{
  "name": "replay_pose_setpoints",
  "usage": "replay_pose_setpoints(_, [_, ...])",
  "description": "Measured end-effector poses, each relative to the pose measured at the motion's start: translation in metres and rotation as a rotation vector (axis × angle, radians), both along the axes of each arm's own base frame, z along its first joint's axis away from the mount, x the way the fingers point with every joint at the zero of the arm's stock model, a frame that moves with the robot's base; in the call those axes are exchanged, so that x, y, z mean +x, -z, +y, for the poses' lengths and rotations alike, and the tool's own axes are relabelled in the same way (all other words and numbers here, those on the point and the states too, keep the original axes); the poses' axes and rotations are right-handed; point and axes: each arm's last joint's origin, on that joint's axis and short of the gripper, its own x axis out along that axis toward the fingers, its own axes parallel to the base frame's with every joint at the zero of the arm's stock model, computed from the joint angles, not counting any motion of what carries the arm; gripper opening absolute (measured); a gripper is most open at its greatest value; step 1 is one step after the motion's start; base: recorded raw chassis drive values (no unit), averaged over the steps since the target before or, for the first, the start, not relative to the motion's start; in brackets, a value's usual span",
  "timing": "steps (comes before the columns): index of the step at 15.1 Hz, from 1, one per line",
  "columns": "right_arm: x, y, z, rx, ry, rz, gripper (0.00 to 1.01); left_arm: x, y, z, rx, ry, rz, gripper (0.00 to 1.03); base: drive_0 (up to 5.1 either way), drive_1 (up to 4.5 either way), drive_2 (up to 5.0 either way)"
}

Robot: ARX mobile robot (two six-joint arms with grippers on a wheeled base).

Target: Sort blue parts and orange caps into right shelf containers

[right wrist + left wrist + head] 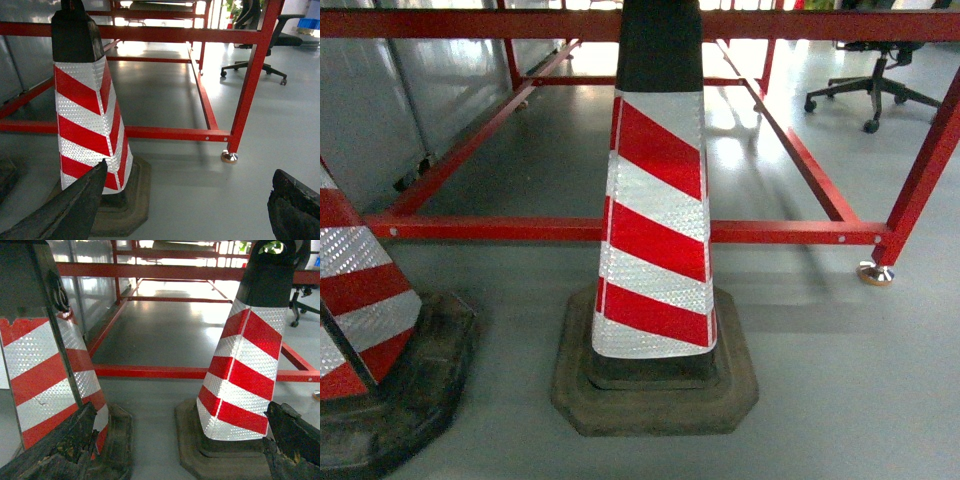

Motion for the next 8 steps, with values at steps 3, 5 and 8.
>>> replay_pose_setpoints(3, [0.0,0.0,0.0,0.0,0.0,0.0,0.98,0.0,0.0,0.0,0.0,0.0,0.0,0.98,0.0,0.0,0.0])
replay_pose_setpoints(5, [0.0,0.0,0.0,0.0,0.0,0.0,0.98,0.0,0.0,0.0,0.0,0.0,0.0,0.98,0.0,0.0,0.0])
replay_pose_setpoints(8, [0.0,0.0001,0.0,0.0,0.0,0.001,0.98,0.0,0.0,0.0,0.0,-0.001,0.0,0.98,0.0,0.0,0.0])
